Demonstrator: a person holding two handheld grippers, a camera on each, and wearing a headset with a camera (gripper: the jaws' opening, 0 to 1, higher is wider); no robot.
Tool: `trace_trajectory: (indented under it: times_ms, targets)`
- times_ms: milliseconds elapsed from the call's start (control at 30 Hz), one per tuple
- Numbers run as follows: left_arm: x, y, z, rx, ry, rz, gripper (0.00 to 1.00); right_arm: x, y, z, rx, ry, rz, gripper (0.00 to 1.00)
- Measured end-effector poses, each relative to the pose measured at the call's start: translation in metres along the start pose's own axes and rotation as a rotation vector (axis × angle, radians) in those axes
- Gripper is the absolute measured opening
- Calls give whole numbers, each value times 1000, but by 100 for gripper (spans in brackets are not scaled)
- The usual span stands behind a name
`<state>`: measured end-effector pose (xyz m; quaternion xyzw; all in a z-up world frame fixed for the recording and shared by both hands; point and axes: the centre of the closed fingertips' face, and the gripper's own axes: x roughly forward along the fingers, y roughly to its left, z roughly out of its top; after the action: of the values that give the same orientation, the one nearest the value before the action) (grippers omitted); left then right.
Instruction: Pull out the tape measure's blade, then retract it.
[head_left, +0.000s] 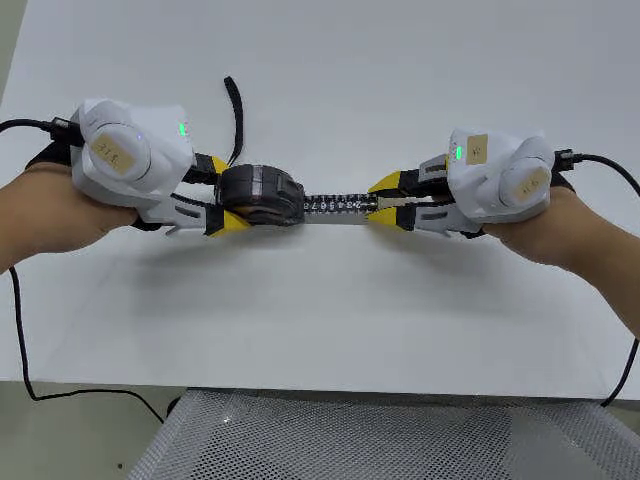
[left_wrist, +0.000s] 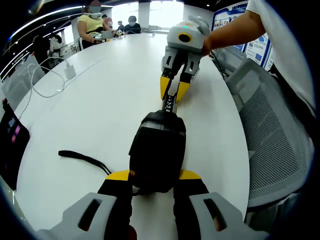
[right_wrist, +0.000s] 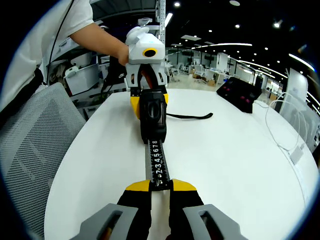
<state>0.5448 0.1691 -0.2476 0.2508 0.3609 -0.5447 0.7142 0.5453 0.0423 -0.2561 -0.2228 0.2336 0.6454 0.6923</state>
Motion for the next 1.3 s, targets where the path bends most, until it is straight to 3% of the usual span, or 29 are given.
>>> trace_trajectory:
  times_ms: [1300]
  targets:
    - [1,-1,2,8,0,-4,27,-34,-2,-33,16,72,-26,8]
